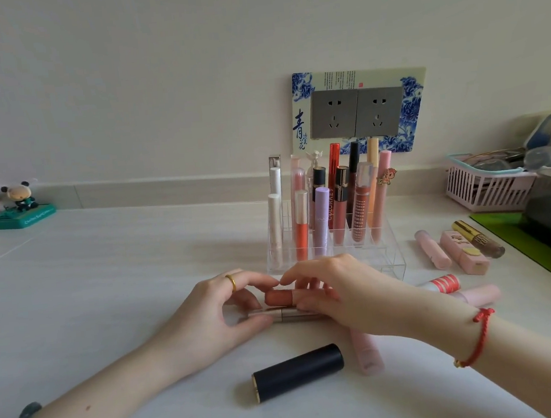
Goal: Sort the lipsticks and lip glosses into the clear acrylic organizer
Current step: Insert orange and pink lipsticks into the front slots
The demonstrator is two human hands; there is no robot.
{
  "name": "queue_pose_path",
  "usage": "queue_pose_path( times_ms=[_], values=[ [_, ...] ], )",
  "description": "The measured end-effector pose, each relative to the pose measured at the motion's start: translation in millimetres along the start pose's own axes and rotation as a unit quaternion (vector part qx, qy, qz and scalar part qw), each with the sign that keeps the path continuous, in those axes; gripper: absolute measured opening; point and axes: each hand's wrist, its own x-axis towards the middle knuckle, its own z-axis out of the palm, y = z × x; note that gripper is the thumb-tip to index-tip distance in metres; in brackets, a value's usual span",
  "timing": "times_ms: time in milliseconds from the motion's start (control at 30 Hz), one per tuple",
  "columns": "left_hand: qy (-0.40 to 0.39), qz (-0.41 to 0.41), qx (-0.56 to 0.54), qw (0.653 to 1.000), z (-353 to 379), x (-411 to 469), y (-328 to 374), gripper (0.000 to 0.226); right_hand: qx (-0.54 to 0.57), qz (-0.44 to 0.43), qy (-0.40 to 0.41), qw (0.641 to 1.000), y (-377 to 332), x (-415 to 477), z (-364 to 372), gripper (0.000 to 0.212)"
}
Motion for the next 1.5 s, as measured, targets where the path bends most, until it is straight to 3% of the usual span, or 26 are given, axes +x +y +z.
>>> queue_pose_path(
  times_ms=[200, 300, 367, 533, 700, 1500],
  values=[
    [-0.002, -0.006, -0.013, 1.000, -0.1, 0.4, -0.8, 0.041, -0.022, -0.010, -0.002, 1.000, 1.3, 0.3, -7.2, 0.032],
    [-0.003, -0.016, -0.032, 0.999, 0.1, 0.5, -2.1, 0.038, 0.024, -0.012, 0.013, 1.000, -2.6, 2.8, -23.0, 0.034],
    [-0.005, -0.020, -0.035, 0.999, 0.8, 0.7, -2.3, 0.037, 0.082, -0.012, 0.055, 0.995, -2.5, 3.2, -36.8, 0.039],
    [-0.005, -0.021, -0.031, 0.999, 1.2, 0.2, -2.0, 0.036, 0.194, 0.003, 0.211, 0.958, 14.2, -0.9, -64.1, 0.010],
    [-0.011, -0.014, -0.022, 1.000, 0.5, 0.1, -1.6, 0.033, 0.195, 0.049, 0.310, 0.929, 33.2, 1.1, -64.4, 0.020],
    [-0.019, -0.004, -0.006, 1.000, -0.8, 0.2, -3.4, 0.031, 0.151, 0.128, 0.300, 0.933, 53.4, 6.4, -29.4, 0.020]
  ],
)
